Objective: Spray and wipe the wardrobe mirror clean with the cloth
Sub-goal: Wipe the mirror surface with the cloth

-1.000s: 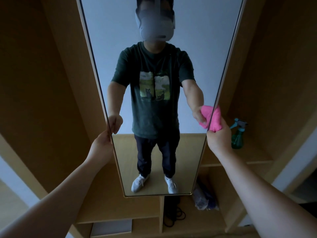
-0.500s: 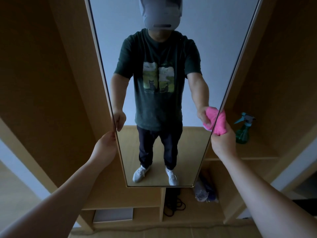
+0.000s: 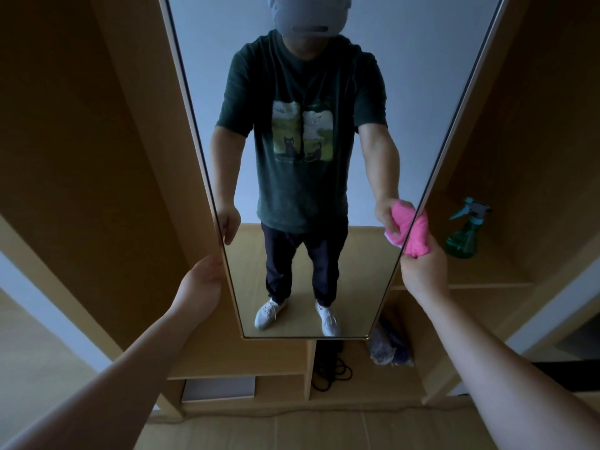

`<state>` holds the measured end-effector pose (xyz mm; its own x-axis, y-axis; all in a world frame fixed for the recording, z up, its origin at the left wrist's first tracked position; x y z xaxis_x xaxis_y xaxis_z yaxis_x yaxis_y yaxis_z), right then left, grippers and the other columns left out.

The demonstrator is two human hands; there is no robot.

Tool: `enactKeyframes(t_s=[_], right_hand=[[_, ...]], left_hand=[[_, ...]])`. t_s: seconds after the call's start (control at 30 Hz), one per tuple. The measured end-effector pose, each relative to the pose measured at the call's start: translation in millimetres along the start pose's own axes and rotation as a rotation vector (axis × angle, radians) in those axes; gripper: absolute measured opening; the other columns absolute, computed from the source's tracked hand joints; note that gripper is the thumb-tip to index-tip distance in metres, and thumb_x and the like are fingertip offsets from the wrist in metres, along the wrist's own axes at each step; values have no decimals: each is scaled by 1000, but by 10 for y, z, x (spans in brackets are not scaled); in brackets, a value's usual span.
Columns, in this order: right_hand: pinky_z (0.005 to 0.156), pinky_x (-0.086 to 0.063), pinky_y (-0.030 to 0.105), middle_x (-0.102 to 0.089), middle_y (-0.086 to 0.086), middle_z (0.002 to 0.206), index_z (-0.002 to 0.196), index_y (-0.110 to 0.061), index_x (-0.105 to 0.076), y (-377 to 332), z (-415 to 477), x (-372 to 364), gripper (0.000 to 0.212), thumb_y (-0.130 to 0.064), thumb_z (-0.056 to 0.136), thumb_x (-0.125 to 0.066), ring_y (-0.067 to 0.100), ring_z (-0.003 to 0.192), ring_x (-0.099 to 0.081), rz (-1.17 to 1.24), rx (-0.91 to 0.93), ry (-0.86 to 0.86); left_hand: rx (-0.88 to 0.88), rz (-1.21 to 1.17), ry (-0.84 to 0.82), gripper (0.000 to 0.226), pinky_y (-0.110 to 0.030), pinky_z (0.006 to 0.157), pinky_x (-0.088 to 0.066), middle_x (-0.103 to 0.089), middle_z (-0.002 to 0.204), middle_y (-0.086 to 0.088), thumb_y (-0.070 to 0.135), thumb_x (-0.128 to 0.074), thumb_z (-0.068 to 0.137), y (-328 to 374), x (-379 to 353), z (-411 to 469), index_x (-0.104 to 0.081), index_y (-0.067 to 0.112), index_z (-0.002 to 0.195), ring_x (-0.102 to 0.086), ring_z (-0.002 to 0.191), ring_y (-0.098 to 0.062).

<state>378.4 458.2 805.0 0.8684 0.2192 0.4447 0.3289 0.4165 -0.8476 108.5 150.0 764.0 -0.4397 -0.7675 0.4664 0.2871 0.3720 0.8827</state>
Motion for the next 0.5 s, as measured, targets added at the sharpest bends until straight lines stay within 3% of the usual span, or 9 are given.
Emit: enactKeyframes(t_s=[0.17, 0.23, 0.37, 0.5], right_hand=[[76, -54, 38, -65, 14, 89, 116, -6, -60, 120, -49, -63, 39, 12, 83, -52, 29, 81, -63, 14, -18, -7], [76, -54, 40, -64, 12, 87, 114, -6, -60, 173, -73, -94, 38, 13, 83, -51, 30, 79, -62, 5, -18, -11], [74, -47, 32, -62, 6, 85, 115, -5, -61, 288, -122, -148, 40, 14, 82, -48, 28, 80, -61, -6, -28, -12], [72, -48, 34, -61, 4, 84, 116, -5, -61, 386, -159, -194, 41, 13, 82, -48, 20, 74, -59, -23, -54, -25]], left_hand=[[56, 17, -8, 62, -11, 71, -41, -60, 97, 21, -17, -39, 78, -184, -13, -25, -55, 30, 116, -55, 90, 6], [76, 25, -14, 64, -12, 68, -43, -57, 97, 24, -16, -39, 79, -253, -26, -34, -52, 36, 116, -54, 86, 9], [96, 50, -27, 67, -22, 80, -47, -56, 101, 22, -15, -37, 79, -380, -64, -23, -51, 37, 119, -52, 98, 2], [107, 74, -63, 68, -15, 67, -43, -56, 93, 30, -13, -39, 79, -479, -127, -34, -51, 50, 100, -53, 84, 13]])
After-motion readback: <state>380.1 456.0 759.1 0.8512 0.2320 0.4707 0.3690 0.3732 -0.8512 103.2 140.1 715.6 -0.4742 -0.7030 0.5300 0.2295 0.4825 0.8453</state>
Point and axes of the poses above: each hand's wrist, its own z-axis towards the middle knuckle, its own x-axis out of the back of the hand, y = z × x, the point moved 7 cm from there along z, towards the middle knuckle
